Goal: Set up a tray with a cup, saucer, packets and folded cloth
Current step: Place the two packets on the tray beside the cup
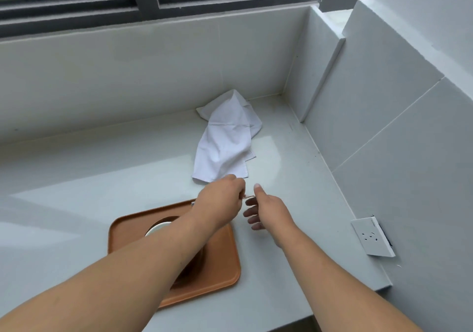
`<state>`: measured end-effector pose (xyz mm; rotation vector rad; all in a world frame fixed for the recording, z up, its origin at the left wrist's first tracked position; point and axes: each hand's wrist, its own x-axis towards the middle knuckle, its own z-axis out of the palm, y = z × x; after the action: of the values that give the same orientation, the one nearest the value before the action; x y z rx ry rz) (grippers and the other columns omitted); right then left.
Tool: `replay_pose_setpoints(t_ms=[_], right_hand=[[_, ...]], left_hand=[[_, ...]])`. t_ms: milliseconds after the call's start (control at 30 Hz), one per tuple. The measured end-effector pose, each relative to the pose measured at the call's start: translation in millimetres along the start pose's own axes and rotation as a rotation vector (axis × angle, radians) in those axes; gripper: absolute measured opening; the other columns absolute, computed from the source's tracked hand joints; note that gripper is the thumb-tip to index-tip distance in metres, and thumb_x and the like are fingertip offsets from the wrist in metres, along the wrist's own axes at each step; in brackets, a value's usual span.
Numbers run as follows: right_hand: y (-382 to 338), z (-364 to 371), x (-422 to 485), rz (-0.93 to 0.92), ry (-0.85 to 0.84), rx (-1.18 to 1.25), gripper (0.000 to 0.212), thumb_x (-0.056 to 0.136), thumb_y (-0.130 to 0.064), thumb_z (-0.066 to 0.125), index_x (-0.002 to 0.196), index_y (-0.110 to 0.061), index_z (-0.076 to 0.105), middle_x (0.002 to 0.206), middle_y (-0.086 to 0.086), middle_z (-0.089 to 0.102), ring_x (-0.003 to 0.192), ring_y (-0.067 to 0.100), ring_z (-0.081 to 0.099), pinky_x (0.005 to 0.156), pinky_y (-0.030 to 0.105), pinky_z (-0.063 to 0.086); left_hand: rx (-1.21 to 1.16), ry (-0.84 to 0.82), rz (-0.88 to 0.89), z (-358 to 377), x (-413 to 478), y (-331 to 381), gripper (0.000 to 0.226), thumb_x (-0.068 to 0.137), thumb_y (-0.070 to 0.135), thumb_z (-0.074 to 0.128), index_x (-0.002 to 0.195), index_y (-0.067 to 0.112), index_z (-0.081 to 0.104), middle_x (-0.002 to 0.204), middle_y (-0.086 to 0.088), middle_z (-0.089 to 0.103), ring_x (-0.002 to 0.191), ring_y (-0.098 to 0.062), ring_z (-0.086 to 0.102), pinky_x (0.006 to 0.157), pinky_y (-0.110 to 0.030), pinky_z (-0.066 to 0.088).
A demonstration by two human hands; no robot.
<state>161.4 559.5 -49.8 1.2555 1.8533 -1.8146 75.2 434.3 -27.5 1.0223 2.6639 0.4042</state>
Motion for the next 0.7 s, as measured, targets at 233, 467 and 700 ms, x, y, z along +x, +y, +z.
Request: replay_pose_setpoints(t_ms=[233, 467, 700], right_hand=[[-17, 40, -2, -0.122, -0.085, 0.098, 0.022, 0.100, -0.016, 0.055, 0.097, 0.002, 0.068, 0.083, 0.012, 0.076, 0.063, 0.019, 0.068, 0.061, 0.030, 0.059], [-20, 58, -3, -0.150, -0.119, -0.105, 0.016, 0.101, -0.011, 0.053, 0.098, -0.009, 0.069, 0.078, 0.008, 0.069, 0.056, 0.013, 0.061, 0.054, 0.026, 0.056], [-26, 69, 0, -0.184, -0.076, -0.150, 0.009, 0.091, -0.015, 0.069, 0.090, -0.006, 0.071, 0.069, 0.003, 0.065, 0.055, 0.010, 0.057, 0.060, 0.029, 0.052]], left_hand=[[-0.066, -0.023, -0.040, -13, -18, -44, 0.003, 0.086, 0.026, 0.060, 0.087, 0.027, 0.057, 0.093, 0.007, 0.055, 0.078, -0.021, 0.060, 0.066, -0.038, 0.053], [-0.246, -0.061, -0.232, -23, -26, -84, 0.034, 0.091, 0.043, 0.067, 0.122, 0.033, 0.059, 0.119, 0.014, 0.057, 0.101, -0.012, 0.061, 0.081, -0.030, 0.049], [-0.342, -0.143, -0.297, -24, -23, -85, 0.012, 0.091, 0.033, 0.069, 0.101, 0.029, 0.067, 0.095, 0.011, 0.071, 0.088, -0.014, 0.065, 0.074, -0.032, 0.054]])
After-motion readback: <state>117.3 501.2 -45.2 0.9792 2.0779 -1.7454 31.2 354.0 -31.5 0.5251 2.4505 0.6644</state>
